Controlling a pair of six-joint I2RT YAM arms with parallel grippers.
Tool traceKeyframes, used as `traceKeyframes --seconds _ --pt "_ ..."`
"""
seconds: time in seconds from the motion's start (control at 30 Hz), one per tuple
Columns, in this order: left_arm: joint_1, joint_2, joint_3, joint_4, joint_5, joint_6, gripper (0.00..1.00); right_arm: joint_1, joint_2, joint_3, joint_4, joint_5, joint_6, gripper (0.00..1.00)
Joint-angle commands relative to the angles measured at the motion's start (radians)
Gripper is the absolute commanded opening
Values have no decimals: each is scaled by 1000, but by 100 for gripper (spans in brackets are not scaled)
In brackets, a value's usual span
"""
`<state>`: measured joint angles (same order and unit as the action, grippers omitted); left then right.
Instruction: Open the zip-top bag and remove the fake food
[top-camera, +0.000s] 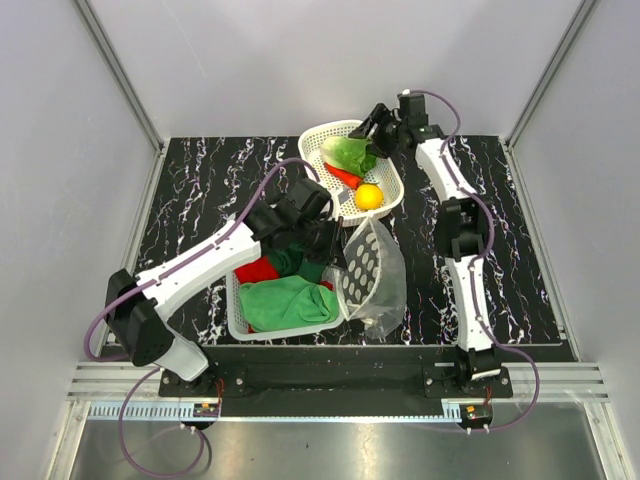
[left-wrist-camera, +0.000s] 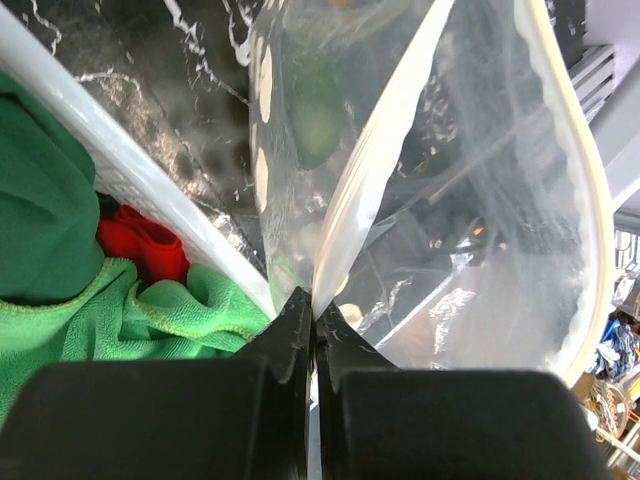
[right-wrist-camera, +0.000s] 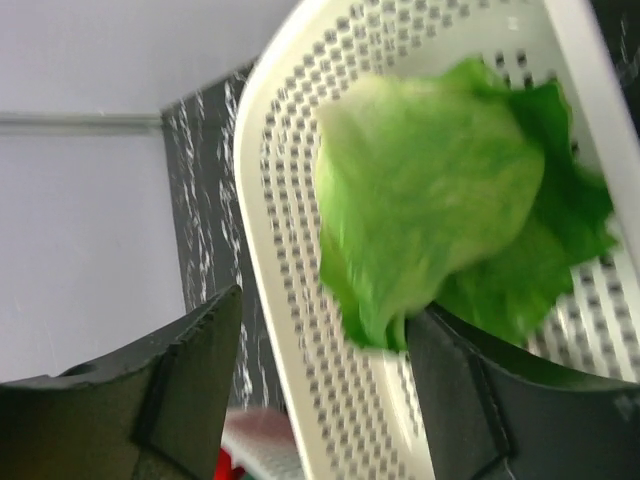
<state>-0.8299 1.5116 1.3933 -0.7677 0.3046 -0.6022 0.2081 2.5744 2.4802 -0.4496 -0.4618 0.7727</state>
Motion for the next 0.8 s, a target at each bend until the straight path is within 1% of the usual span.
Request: traceKeyframes --seconds 0.0,0.03,0.1,0.13,0.2,0.23,0.27,0.3,0.33,0.4,0.43,0.47,0.5,0.53,0.57,0.6,0.63,0.67,0.7,0.77 --pt "2 -30 85 24 11 19 0 -1 -250 28 -343 43 -130 75" --pt "3 -21 107 25 13 22 0 -1 -297 17 -450 60 -157 75" --pt "3 -8 127 25 22 28 0 -1 -350 -6 -547 107 -185 75" --pt "3 7 142 25 31 30 0 -1 -400 -24 -637 123 -222 76" --pt "3 24 174 25 48 27 0 1 -459 -52 -720 176 -272 77" --pt "3 38 183 25 50 22 0 2 -529 -102 -776 190 -311 77" --pt "3 44 193 25 51 12 0 4 -571 -136 -788 202 -328 77" --pt "3 51 197 28 53 7 0 5 -618 -179 -791 213 -341 78" --pt "3 70 199 31 60 5 0 10 -716 -275 -779 212 -357 77" --pt "3 88 200 38 86 -5 0 13 -817 -387 -750 169 -357 77" --pt "3 102 199 47 94 -8 0 14 -915 -506 -718 144 -339 76" --pt "3 107 197 53 103 -16 0 17 -963 -567 -700 94 -325 72" --pt "2 111 194 59 105 -19 0 25 -1011 -625 -680 69 -311 70" --pt "3 119 194 67 105 -22 0 49 -1099 -726 -643 55 -285 69" --pt "3 124 194 70 103 -27 0 77 -1143 -769 -623 55 -273 67" --pt "2 127 196 73 103 -31 0 100 -1225 -809 -583 63 -260 66" --pt "3 131 197 83 102 -42 0 121 -1261 -884 -563 69 -225 65" --pt "3 134 197 90 105 -50 0 163 -1295 -921 -545 78 -204 63" --pt "3 137 196 96 108 -56 0 180 -1348 -954 -514 80 -179 56" --pt "3 148 199 116 122 -82 0 220 -1387 -1039 -486 94 -104 47"
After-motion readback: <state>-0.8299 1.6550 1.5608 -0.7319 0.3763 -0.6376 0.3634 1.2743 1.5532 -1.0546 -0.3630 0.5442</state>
